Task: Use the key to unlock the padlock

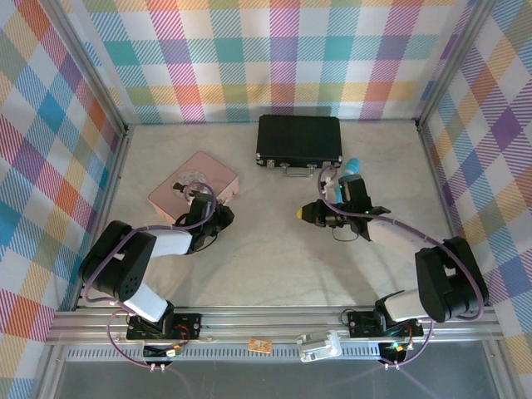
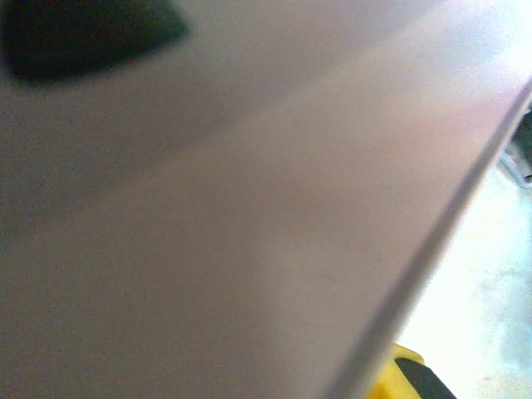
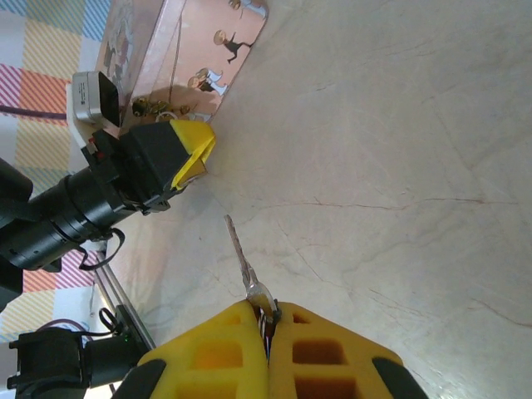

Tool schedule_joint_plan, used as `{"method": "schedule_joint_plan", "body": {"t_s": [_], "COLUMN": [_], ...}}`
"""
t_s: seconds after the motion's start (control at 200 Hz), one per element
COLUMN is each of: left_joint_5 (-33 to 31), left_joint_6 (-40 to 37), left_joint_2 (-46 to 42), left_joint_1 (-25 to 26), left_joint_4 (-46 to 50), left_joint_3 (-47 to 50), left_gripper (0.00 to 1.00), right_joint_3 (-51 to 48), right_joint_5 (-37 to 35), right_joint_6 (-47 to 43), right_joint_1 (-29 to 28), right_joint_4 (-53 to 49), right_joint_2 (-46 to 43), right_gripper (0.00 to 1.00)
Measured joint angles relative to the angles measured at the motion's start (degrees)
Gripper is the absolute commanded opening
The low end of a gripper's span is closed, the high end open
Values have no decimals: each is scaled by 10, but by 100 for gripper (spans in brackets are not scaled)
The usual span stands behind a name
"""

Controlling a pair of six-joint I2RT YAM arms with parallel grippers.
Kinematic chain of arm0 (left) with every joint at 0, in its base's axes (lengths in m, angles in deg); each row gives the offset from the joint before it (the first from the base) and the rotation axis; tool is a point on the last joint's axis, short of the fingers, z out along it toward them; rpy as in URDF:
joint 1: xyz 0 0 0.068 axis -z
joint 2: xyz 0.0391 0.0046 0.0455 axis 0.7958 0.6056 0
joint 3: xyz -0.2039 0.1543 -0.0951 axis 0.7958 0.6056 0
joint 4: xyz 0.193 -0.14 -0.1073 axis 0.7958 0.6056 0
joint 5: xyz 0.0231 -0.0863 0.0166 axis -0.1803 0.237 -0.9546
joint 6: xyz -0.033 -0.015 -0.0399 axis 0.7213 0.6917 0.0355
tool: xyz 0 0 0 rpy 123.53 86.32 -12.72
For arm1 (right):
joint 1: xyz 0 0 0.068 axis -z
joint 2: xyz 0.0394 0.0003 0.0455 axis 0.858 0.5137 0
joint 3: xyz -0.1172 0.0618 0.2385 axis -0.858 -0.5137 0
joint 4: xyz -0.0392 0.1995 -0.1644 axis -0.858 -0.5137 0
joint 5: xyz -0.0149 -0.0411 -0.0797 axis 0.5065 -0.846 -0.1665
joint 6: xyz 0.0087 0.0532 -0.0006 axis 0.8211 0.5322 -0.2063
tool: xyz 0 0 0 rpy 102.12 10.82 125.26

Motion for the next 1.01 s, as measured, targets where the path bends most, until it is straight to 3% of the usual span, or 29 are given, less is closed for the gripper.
{"method": "schedule_joint_plan", "body": {"t_s": [0.55, 1.005], "left_joint_5": [6, 5], "left_joint_6": [127, 150], "left_joint_2": [-28, -18], "left_joint_1": [32, 38], "left_joint_4": [-71, -120], "left_joint_3": [0, 0], "left_gripper": [0, 0], "right_joint_3": [3, 50], "right_joint_5": [23, 36], "right_joint_6": [110, 160], "right_joint_1": [-141, -168], "right_joint_4": [166, 229], "right_joint_2": [141, 183], "right_gripper": [0, 0]}}
